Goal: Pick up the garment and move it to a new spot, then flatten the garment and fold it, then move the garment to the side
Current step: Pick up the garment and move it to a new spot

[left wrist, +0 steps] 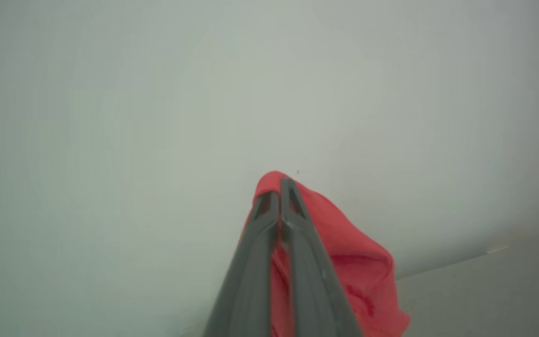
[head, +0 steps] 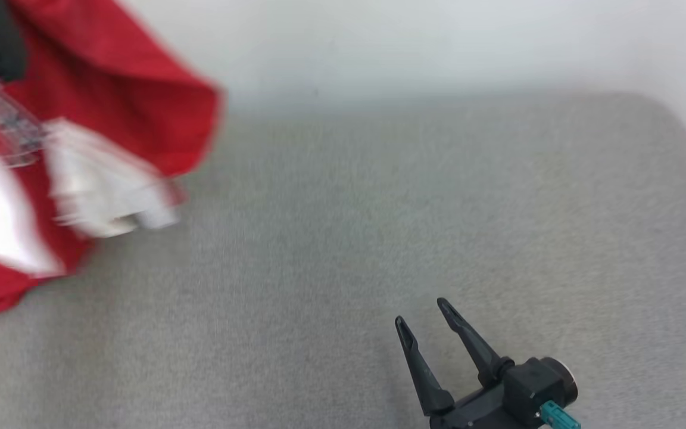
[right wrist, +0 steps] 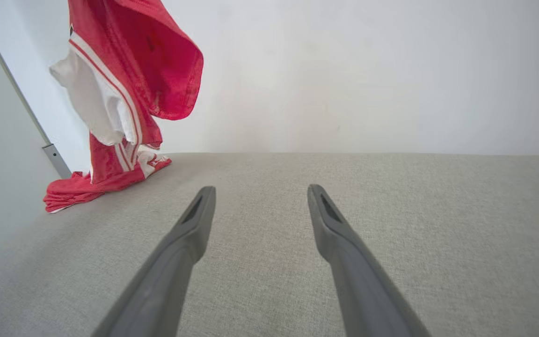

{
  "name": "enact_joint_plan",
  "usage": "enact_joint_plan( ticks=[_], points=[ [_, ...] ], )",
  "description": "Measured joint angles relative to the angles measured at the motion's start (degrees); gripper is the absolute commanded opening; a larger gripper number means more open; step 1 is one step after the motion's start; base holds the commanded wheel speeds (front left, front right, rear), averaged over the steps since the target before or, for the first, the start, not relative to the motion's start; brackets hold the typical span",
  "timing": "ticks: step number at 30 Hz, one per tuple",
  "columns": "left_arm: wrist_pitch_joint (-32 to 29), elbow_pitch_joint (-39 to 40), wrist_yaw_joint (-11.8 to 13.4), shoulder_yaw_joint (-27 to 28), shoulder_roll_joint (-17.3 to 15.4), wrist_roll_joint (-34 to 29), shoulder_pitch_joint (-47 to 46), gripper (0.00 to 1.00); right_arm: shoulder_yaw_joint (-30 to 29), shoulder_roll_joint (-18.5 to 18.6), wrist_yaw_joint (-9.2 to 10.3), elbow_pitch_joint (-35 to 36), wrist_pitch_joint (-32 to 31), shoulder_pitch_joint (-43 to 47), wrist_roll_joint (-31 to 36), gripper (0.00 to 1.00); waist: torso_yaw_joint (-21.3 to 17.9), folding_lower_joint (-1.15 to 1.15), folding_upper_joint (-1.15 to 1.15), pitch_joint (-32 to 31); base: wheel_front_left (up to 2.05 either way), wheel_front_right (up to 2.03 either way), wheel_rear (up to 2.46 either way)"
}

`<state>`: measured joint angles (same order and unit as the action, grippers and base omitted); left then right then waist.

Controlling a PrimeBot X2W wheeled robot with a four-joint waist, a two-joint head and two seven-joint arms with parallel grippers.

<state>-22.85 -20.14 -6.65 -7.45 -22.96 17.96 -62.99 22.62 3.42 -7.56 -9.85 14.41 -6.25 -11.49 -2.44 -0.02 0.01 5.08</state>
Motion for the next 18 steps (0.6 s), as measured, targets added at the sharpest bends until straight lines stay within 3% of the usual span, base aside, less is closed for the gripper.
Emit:
enact_joint_plan(
  ticks=[11, 18],
  points=[
    [5.3, 0.8, -0.8, -6.4, 11.5, 12.1, -1.8, 0.0, -0.3, -0.5, 0.0, 0.3, -0.3, 0.8, 0.5, 1.0, -7.3, 0.01, 0.0, -5.3, 0.0, 0.0, 0.0],
    [11.3, -2.9, -0.8, -12.6, 15.7, 13.5, 8.1, 0.0, -0.8, -0.5, 0.0, 0.6, -0.7, 1.1, 0.5, 1.0, -12.5, 0.02, 0.0, -5.4, 0.0, 0.0, 0.0]
  ],
)
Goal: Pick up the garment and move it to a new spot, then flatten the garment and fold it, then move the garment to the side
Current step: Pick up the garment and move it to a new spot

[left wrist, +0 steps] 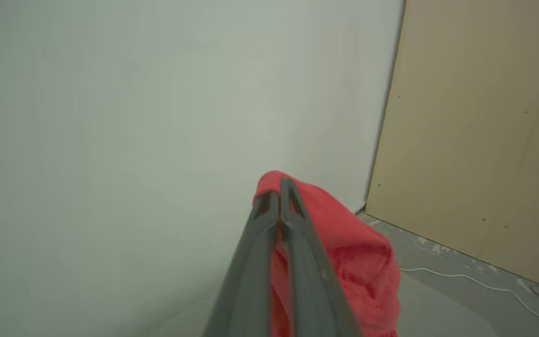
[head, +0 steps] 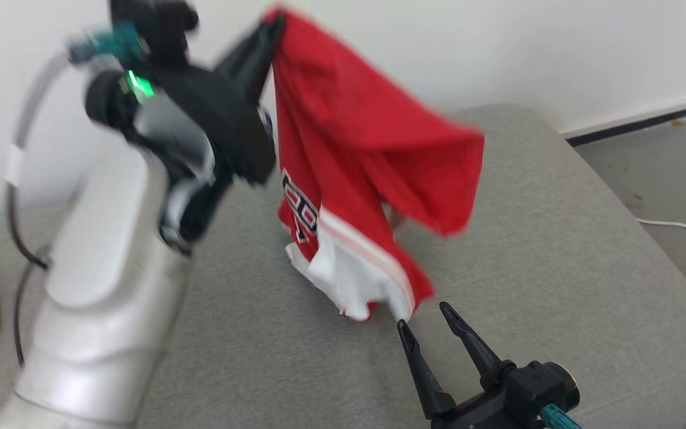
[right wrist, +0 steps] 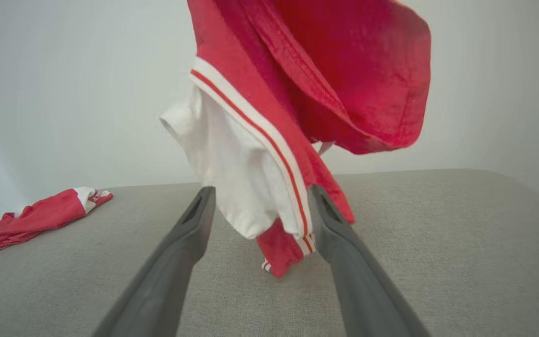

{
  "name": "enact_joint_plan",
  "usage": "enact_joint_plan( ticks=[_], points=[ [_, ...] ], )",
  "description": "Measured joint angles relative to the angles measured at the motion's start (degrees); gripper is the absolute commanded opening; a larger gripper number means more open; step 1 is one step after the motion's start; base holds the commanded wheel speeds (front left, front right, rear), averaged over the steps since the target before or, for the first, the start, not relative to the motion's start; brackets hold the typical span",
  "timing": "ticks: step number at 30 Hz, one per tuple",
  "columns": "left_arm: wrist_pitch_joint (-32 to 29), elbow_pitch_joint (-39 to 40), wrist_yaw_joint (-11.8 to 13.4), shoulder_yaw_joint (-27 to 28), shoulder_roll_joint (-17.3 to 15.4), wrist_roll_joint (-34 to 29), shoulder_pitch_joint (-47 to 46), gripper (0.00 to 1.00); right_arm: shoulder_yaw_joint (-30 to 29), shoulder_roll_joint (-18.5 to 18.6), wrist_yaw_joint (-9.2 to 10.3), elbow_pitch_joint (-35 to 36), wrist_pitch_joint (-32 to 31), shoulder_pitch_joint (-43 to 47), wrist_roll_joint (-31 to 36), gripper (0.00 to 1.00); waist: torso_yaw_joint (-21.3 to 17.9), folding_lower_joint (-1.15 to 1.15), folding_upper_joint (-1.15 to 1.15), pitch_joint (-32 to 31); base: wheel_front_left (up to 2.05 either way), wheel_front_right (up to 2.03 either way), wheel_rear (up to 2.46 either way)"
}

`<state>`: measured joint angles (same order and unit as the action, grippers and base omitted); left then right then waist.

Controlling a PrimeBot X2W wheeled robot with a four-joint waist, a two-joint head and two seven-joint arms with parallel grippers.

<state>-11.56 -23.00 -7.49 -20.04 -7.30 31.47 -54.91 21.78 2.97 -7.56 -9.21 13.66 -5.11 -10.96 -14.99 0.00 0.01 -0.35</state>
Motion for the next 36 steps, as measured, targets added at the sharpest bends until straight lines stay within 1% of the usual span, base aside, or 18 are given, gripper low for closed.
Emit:
enact_joint_plan(
  ticks=[1, 3, 5, 9, 12, 15, 16, 17, 18, 19, 23, 26, 29, 30, 33, 36],
  points=[
    [0.0, 0.0, 0.0, 0.0, 0.0, 0.0, 0.0, 0.0, 0.0, 0.0, 0.0, 0.0, 0.0, 0.0, 0.0, 1.0, 0.0, 0.0, 0.0, 0.0, 0.0, 0.0, 0.0],
    [1.8, -3.0, 0.3, -1.4, 0.2, -1.2, 3.4, 0.0, 0.1, 0.0, 0.0, 0.2, 0.0, 0.0, 0.0, 1.0, -1.2, 0.0, 0.0, 0.3, 0.0, 0.0, 0.0],
    [3.9, -6.3, 1.7, -2.5, -0.1, -3.4, 6.7, 0.0, 0.0, 0.0, 0.0, 0.4, -0.1, 0.0, 0.0, 1.0, -2.2, 0.0, 0.0, 0.7, 0.0, 0.0, 0.0],
    [7.0, -13.0, 6.1, -3.1, -0.6, -5.5, 12.7, 0.0, -0.5, 0.0, 0.0, 0.7, -0.4, -0.1, 0.1, 1.0, -3.2, 0.01, -0.01, 1.9, 0.0, 0.0, 0.0],
    [8.3, -17.0, 7.6, -3.7, -0.2, -5.9, 16.4, 0.0, -1.3, 0.0, 0.0, 0.8, -0.5, -0.1, 0.3, 1.0, -3.2, 0.01, -0.01, 2.8, 0.0, 0.0, 0.0],
    [9.8, -19.9, 8.4, -4.4, 0.6, -6.0, 19.0, 0.0, -2.0, 0.0, 0.0, 0.8, -0.5, 0.0, 0.4, 1.0, -2.3, 0.01, -0.01, 3.2, 0.0, 0.0, 0.0],
    [10.6, -20.5, 8.5, -4.4, 0.7, -6.1, 19.4, 0.13, -2.3, 0.0, 0.0, 0.8, -0.5, 0.0, 0.4, 1.0, -1.9, 0.01, -0.01, 3.2, 0.0, 0.0, 0.0],
    [11.9, -20.7, 8.8, -4.3, 0.9, -6.1, 19.8, 0.48, -2.7, 0.0, 0.0, 0.9, -0.5, 0.0, 0.4, 1.0, -1.5, 0.01, -0.01, 3.2, 0.0, 0.0, 0.0],
    [13.3, -20.8, 9.0, -4.2, 1.0, -6.1, 20.1, 0.69, -3.0, 0.0, 0.0, 0.9, -0.5, 0.0, 0.4, 1.0, -1.0, 0.01, -0.01, 3.2, 0.0, 0.0, 0.0],
    [14.8, -20.8, 9.4, -3.6, 1.3, -5.8, 20.5, 1.0, -3.4, 0.0, 0.0, 0.9, -0.5, 0.0, 0.4, 1.0, -0.6, 0.01, -0.01, 3.1, 0.0, 0.0, 0.0],
    [22.0, -19.1, 9.8, -1.6, 2.1, -3.6, 23.8, 1.0, -5.5, -0.1, 0.0, 1.1, -0.6, 0.8, 0.6, 1.0, 1.4, 0.01, -0.01, 2.5, 0.0, 0.0, 0.0],
    [25.3, -16.0, 9.8, -0.2, 2.3, -2.8, 27.3, 1.0, -7.8, -0.1, 0.0, 1.4, -0.6, 2.2, 1.0, 1.0, 3.1, 0.01, -0.01, 1.8, 0.0, 0.0, 0.0],
    [26.5, -10.9, 9.8, 2.5, 2.3, -2.5, 32.1, 1.0, -10.0, -0.1, 0.0, 1.7, -0.6, 3.5, 2.0, 1.0, 4.9, 0.01, -0.01, 1.0, 0.0, 0.0, 0.0],
    [26.5, -8.3, 10.2, 3.8, 2.2, -2.7, 34.0, 1.0, -10.7, -0.1, 0.0, 1.9, -0.6, 4.0, 2.4, 1.0, 5.5, 0.01, -0.01, 0.7, 0.0, 0.0, 0.0],
    [26.7, 0.9, 10.5, 8.4, 2.0, -5.1, 40.1, 1.0, -12.9, -0.1, 0.0, 2.2, -0.6, 5.4, 3.7, 1.0, 7.3, 0.0, -0.01, -0.2, 0.0, 0.0, 0.0],
    [26.7, 6.6, 10.5, 11.9, 2.3, -7.9, 47.5, 1.0, -14.8, -0.1, 0.0, 1.9, -0.5, 6.8, 4.4, 1.0, 8.8, 0.0, -0.01, -1.3, 0.0, 0.0, 0.0]
  ],
)
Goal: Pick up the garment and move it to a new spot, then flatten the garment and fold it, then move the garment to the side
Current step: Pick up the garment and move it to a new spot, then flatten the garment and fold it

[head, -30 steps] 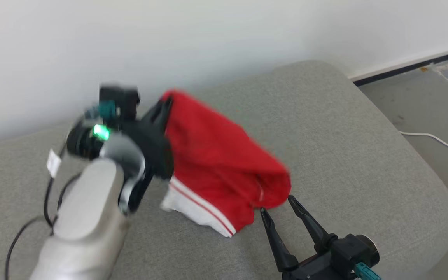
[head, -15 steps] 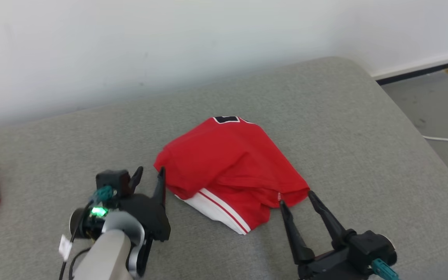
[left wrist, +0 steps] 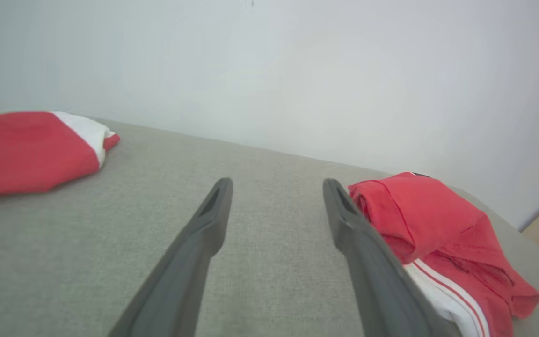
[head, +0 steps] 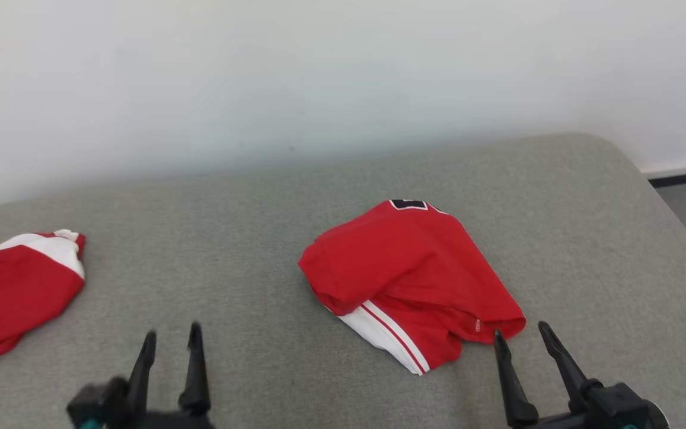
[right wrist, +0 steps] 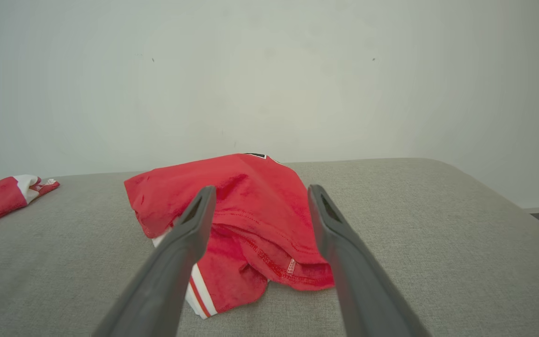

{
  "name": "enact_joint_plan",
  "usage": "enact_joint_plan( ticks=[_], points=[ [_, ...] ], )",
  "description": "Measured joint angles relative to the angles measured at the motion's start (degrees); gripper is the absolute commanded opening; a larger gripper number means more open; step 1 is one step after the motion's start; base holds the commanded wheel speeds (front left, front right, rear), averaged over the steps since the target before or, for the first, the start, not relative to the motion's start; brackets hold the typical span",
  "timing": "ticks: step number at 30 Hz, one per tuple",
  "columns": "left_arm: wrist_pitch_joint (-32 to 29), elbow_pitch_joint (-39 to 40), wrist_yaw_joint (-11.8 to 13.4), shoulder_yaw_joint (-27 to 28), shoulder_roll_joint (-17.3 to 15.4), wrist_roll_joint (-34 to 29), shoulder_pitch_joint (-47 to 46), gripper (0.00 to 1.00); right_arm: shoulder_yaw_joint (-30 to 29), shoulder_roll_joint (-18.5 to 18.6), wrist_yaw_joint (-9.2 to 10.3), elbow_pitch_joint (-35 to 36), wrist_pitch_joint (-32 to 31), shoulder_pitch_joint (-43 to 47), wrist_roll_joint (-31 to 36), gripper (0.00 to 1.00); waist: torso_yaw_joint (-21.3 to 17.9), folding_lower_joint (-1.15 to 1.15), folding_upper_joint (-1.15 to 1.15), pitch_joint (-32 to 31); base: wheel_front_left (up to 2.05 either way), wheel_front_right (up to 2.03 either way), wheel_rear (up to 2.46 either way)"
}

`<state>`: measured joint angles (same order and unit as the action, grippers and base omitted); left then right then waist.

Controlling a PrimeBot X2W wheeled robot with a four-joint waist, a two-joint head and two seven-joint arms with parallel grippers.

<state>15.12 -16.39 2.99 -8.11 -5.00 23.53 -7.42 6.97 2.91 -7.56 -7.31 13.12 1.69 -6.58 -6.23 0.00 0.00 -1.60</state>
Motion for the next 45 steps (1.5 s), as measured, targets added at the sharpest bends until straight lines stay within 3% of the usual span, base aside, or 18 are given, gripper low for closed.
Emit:
enact_joint_plan(
  ticks=[10, 25, 45],
  points=[
    [0.0, 6.8, -3.6, 7.1, 1.2, -6.6, 12.2, 1.0, -3.9, 0.5, 0.0, -3.9, 0.6, 3.6, 0.9, 1.0, 3.3, -0.01, 0.0, -3.7, 0.0, 0.0, 0.0],
    [0.0, 6.3, -7.0, 10.0, 2.0, -9.4, 15.8, 1.0, -4.5, 0.5, 0.0, -7.0, 1.5, 4.5, 0.7, 1.0, 4.6, 0.0, 0.0, -5.0, 0.0, 0.0, 0.0],
    [0.0, 5.8, -5.5, 7.8, 2.1, -8.8, 14.2, 1.0, -3.3, 0.3, 0.0, -8.6, 1.5, 2.3, 0.0, 1.0, 4.1, 0.0, -0.01, -2.8, 0.0, 0.0, 0.0]
  ],
)
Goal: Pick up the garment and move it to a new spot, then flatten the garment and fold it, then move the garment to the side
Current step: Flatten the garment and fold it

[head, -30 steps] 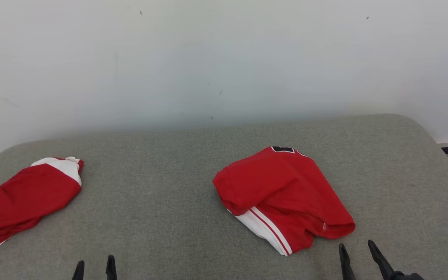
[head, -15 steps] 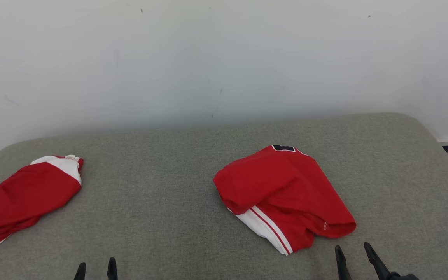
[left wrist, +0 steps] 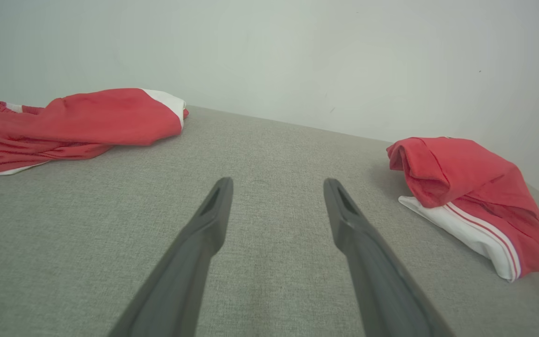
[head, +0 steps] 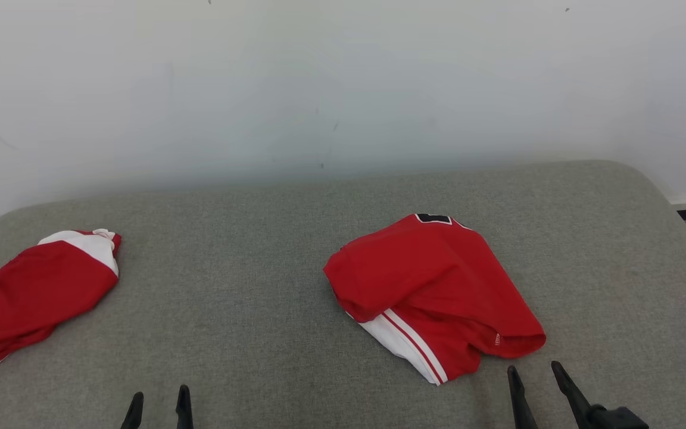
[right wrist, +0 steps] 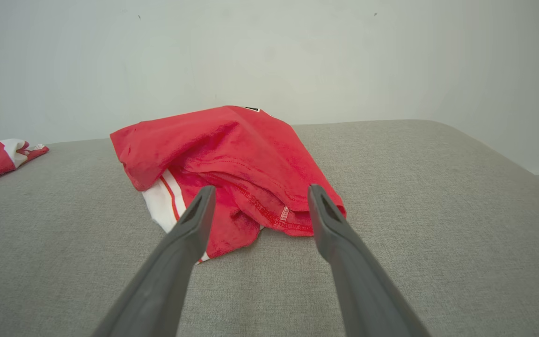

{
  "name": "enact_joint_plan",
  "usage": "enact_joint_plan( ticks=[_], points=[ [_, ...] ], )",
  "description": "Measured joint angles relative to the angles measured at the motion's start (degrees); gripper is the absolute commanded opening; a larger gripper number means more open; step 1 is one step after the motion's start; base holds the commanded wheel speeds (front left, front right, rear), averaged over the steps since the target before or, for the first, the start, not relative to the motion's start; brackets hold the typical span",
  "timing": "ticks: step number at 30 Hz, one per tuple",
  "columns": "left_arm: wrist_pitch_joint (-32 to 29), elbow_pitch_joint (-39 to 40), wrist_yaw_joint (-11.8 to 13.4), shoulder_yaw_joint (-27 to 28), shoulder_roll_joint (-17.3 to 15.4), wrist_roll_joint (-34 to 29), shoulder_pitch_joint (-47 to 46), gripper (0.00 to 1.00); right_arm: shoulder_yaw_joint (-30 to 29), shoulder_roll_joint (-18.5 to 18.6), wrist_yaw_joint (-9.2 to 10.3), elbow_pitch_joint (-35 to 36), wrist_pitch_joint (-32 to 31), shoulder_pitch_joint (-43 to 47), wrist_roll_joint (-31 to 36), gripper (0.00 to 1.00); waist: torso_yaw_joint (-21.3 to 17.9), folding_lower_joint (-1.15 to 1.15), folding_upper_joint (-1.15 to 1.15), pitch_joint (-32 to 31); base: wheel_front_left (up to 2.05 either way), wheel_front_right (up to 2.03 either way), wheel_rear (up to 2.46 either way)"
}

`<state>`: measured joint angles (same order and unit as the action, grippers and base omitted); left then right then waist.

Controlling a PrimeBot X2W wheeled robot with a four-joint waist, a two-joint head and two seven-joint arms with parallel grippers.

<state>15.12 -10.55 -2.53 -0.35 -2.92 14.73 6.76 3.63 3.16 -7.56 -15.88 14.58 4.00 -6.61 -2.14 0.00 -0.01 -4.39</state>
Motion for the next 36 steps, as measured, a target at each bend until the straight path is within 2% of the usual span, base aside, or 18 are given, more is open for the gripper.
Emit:
enact_joint_plan(
  ticks=[5, 13, 21, 24, 35, 36],
  points=[
    [0.0, 0.3, 0.4, -1.3, 0.0, 0.2, -0.9, 1.0, 1.9, 1.2, 0.0, -2.1, -3.8, -5.2, -0.5, 1.0, 0.6, 0.0, 0.0, 1.1, 0.0, 0.0, 0.0],
    [0.0, 0.4, 0.6, -3.7, 0.0, 1.0, -2.0, 1.0, 8.8, 1.5, 0.0, -7.4, -8.7, -16.4, -1.9, 1.0, 3.4, 0.0, 0.0, 2.2, 0.0, 0.0, 0.0],
    [0.0, 0.6, 1.1, -7.3, 0.0, 1.6, -4.3, 1.0, 9.3, 0.3, 0.0, -20.0, -13.4, -28.4, -1.5, 1.0, 8.7, 0.0, 0.0, 3.7, 0.0, 0.0, 0.0],
    [0.0, 1.3, 2.0, -8.7, 0.0, 2.4, -5.4, 1.0, 9.6, 0.0, 0.0, -23.8, -13.9, -32.3, -1.1, 1.0, 10.9, 0.01, 0.0, 4.7, 0.0, 0.0, 0.0],
    [0.0, 1.8, 3.3, -11.9, 0.0, 3.5, -6.8, 1.0, 5.4, -0.2, 0.0, -36.9, -16.1, -38.2, 11.3, 1.0, 17.4, 0.01, 0.0, 8.8, 0.0, 0.0, 0.0],
    [0.0, 1.8, 3.3, -11.9, 0.0, 3.5, -6.8, 1.0, 4.7, -0.3, 0.0, -37.5, -16.1, -38.2, 11.9, 0.93, 17.8, 0.01, 0.0, 9.0, 0.0, 0.0, 0.0]
  ],
)
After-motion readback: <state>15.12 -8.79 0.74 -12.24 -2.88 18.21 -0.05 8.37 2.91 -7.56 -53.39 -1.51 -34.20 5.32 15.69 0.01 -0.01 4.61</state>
